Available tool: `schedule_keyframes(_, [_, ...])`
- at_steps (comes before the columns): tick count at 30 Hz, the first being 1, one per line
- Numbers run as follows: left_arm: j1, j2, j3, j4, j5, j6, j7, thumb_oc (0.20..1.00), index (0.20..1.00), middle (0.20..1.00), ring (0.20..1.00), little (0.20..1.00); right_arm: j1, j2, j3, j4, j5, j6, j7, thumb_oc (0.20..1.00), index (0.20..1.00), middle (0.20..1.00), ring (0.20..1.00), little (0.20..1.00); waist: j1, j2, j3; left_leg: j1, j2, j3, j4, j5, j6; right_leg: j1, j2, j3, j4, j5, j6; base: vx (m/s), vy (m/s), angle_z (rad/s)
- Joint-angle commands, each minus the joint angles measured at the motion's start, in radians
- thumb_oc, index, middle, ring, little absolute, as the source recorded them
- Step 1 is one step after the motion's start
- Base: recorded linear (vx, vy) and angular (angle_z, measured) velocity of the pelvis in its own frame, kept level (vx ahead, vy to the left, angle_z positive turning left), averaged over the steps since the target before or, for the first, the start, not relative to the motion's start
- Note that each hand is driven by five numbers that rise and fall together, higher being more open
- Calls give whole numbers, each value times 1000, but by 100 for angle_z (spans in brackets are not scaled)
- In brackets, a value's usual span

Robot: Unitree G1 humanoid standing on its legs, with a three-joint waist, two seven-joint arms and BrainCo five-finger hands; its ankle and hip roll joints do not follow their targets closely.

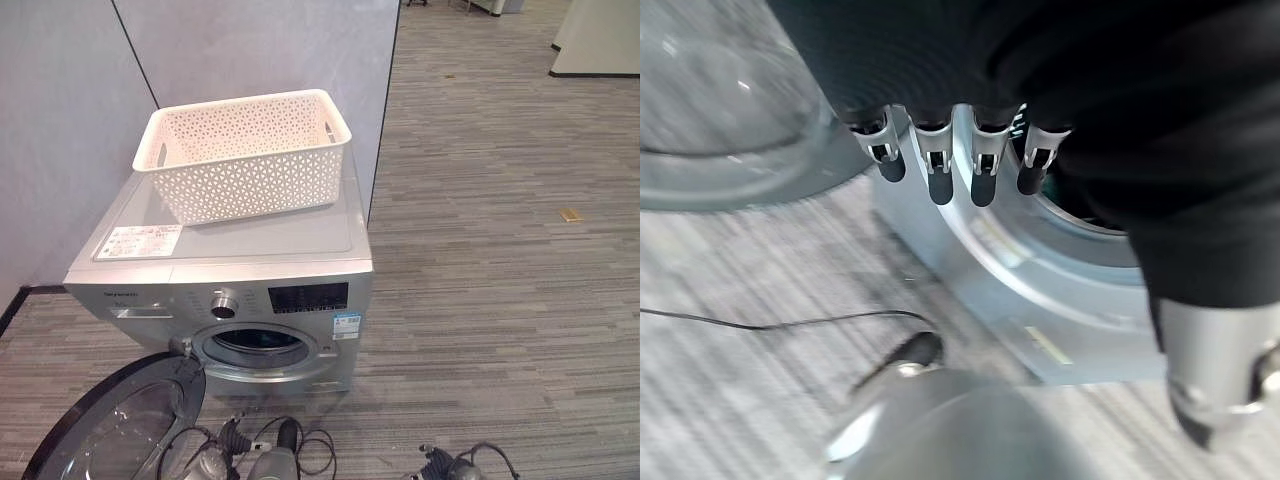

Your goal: Grab the laundry basket,head to the washer,open it,put in the laundry and shut it.

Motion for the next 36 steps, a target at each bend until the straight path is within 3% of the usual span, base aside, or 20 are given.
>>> schedule_keyframes(1, [-56, 1, -15, -125, -32, -28, -19, 1000, 1000, 1000, 1000, 1000, -23, -55, 15, -18, -32, -15, -19, 1000, 1000, 1000, 1000, 1000, 16, 26, 82, -79, 35, -27, -150, 116, -26, -25, 48, 46, 20, -40, -45, -259, -146, 47])
schedule_keyframes(3, [-44, 3, -19, -174, -34, -31, -32, 1000, 1000, 1000, 1000, 1000, -21, -63, 17, -9, -48, -13, -19, 1000, 1000, 1000, 1000, 1000, 13, 7, 102, -74, 40, 39, -146, 65, -22, -12, 29, 15, -36, -13, -30, -207, -123, 63])
schedule_keyframes(4, [-43, 4, -19, -175, -34, -31, -32, 1000, 1000, 1000, 1000, 1000, -21, -63, 17, -9, -48, -13, -19, 1000, 1000, 1000, 1000, 1000, 12, 7, 103, -74, 39, 38, -143, 63, -22, -9, 29, 14, -38, -12, -30, -489, -131, 22])
schedule_keyframes(5, [-34, 15, -18, -239, -35, -39, -53, 1000, 1000, 1000, 1000, 1000, -19, -80, 22, -8, -78, -10, -22, 1000, 1000, 1000, 1000, 1000, 4, -24, 115, -78, 70, 114, 6, 10, -26, -27, -14, -33, -127, 82, -15, -378, -81, 32])
schedule_keyframes(7, [-18, 19, -13, -256, -41, -41, -60, 1000, 1000, 1000, 1000, 1000, -19, -88, 26, -2, -89, -8, -19, 1000, 1000, 1000, 1000, 1000, 4, -37, 113, -69, 73, 91, 64, -27, -25, -25, -28, -37, -156, 106, -11, -317, -58, 68])
schedule_keyframes(8, [7, 27, 6, -294, -60, -43, -73, 1000, 1000, 1000, 1000, 1000, -17, -93, 24, 2, -96, -4, -14, 1000, 1000, 1000, 1000, 1000, 13, -55, 104, -44, 77, 28, 157, -48, -24, -31, -45, -18, -191, 147, -10, -176, -24, 55])
schedule_keyframes(10, [27, 32, 16, -313, -65, -44, -80, 1000, 1000, 1000, 1000, 1000, -13, -95, 20, 2, -100, -4, -12, 1000, 1000, 1000, 1000, 1000, 16, -58, 93, -21, 85, 3, 183, -60, -25, -28, -48, -14, -209, 158, -4, -76, 13, 13])
schedule_keyframes(11, [51, 32, 33, -321, -72, -45, -84, 1000, 1000, 1000, 1000, 1000, -6, -97, 8, 3, -101, -4, -8, 1000, 1000, 1000, 1000, 1000, 10, -61, 71, 52, 126, -8, 208, -61, -30, -35, -60, -24, -222, 181, 6, -45, 35, -4])
schedule_keyframes(12, [52, 33, 33, -322, -72, -44, -85, 1000, 1000, 1000, 1000, 1000, -5, -97, 8, 3, -101, -4, -8, 1000, 1000, 1000, 1000, 1000, 10, -61, 71, 55, 127, -7, 206, -61, -31, -33, -60, -24, -223, 181, 6, -16, 80, -6])
schedule_keyframes(14, [92, 30, 48, -329, -67, -42, -101, 1000, 1000, 1000, 1000, 1000, 14, -97, -14, 6, -97, -4, 2, 1000, 1000, 1000, 1000, 1000, -18, -34, 9, 208, 183, 8, 91, -29, -59, -37, -51, -35, -250, 191, 31, 71, 154, 13])
schedule_keyframes(18, [99, 34, 48, -332, -67, -39, -105, 1000, 1000, 1000, 1000, 1000, 36, -98, -39, 14, -85, -4, 3, 1000, 1000, 1000, 1000, 1000, -40, -15, -9, 227, 226, 26, -5, 48, -82, -45, -50, -47, -233, 187, 30, 12, 158, 12])
schedule_keyframes(19, [92, 32, 38, -324, -56, -33, -110, 1000, 1000, 1000, 1000, 1000, 62, -95, -62, 24, -77, -2, 5, 1000, 1000, 1000, 1000, 1000, -57, 2, -20, 243, 238, 66, -78, 85, -102, -44, -68, -81, -208, 182, 27, 28, 137, 45])
schedule_keyframes(25, [109, 32, 49, -368, -65, -39, -110, 1000, 1000, 1000, 1000, 1000, 88, -79, -76, 38, -77, 2, 6, 1000, 1000, 1000, 1000, 1000, -52, 19, -37, 270, 215, 76, -118, 62, -128, 5, -84, -120, -267, 215, 38, 22, 105, 30])
schedule_keyframes(30, [160, 73, 173, -583, -94, -71, -43, 1000, 1000, 1000, 1000, 1000, 106, -47, -90, 13, -45, -9, -2, 1000, 1000, 1000, 1000, 1000, -35, 16, -61, 303, 172, 85, -179, -5, -130, 59, -99, -148, -378, 285, 74, 39, 90, 28])
schedule_keyframes(31, [154, 115, 254, -666, -58, -84, 44, 1000, 1000, 1000, 1000, 1000, 115, -30, -78, -7, -39, -16, 2, 1000, 1000, 1000, 1000, 1000, -30, 10, -67, 303, 156, 85, -190, -46, -128, 65, -106, -153, -410, 309, 84, 18, 67, 21])
schedule_keyframes(32, [157, 116, 256, -669, -57, -83, 44, 1000, 1000, 1000, 1000, 1000, 114, -28, -77, -7, -39, -16, 2, 1000, 1000, 1000, 1000, 1000, -32, 8, -67, 302, 155, 85, -190, -46, -128, 66, -107, -153, -412, 310, 85, 7, 63, 25])
schedule_keyframes(36, [101, 200, 389, -775, 45, -101, 195, 1000, 1000, 1000, 1000, 1000, 125, -7, -25, -37, -53, -28, 11, 1000, 1000, 1000, 1000, 1000, -37, -4, -74, 297, 131, 91, -206, -100, -130, 74, -126, -156, -466, 349, 107, 11, 72, 8])
